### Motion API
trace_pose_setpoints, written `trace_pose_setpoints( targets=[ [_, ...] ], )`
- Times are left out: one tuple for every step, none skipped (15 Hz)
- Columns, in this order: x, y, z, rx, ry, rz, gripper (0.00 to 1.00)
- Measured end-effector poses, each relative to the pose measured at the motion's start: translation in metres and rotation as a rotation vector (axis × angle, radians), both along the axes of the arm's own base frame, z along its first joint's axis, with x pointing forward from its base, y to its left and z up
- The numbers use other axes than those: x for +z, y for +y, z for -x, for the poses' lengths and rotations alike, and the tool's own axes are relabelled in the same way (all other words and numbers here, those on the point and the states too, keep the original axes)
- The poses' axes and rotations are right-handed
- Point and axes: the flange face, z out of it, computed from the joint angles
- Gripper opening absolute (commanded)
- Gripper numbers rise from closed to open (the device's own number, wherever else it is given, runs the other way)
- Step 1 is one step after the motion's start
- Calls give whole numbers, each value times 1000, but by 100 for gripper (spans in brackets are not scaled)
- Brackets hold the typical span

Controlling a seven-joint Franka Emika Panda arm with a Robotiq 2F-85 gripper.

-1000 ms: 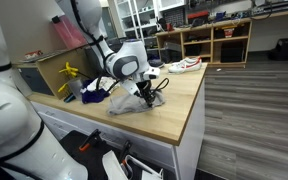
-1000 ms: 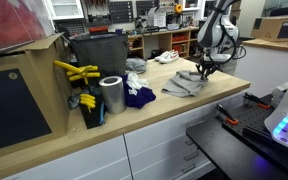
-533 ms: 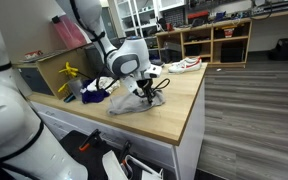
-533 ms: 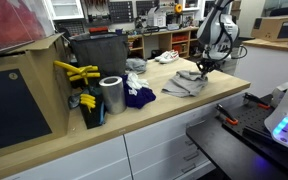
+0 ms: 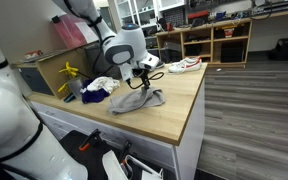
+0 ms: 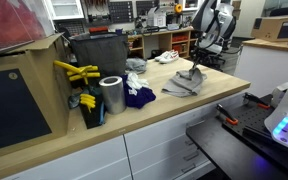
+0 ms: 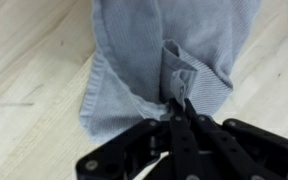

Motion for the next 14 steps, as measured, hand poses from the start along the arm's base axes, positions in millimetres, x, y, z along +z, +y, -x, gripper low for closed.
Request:
trace_pose_setpoints(
  targets=[
    [2, 11, -1, -9, -7, -25, 1],
    [3, 24, -1, -13, -13, -48, 1],
    [4, 37, -1, -13, -18, -71, 1],
    [4, 49, -2, -13, -22, -92, 1],
    [4, 61, -2, -8, -25, -109, 1],
    [5, 72, -3, -3, -29, -124, 1],
    [6, 82, -4, 4, -31, -135, 1],
    [7, 90, -5, 14, -35, -141, 1],
    [8, 96, -8, 24, -39, -144, 1],
    [9, 100, -10, 31, -43, -146, 1],
    [10, 103, -13, 36, -49, -147, 1],
    [11, 106, -17, 38, -56, -148, 1],
    [13, 107, -21, 38, -64, -149, 1],
    [15, 108, -26, 38, -73, -151, 1]
  ],
)
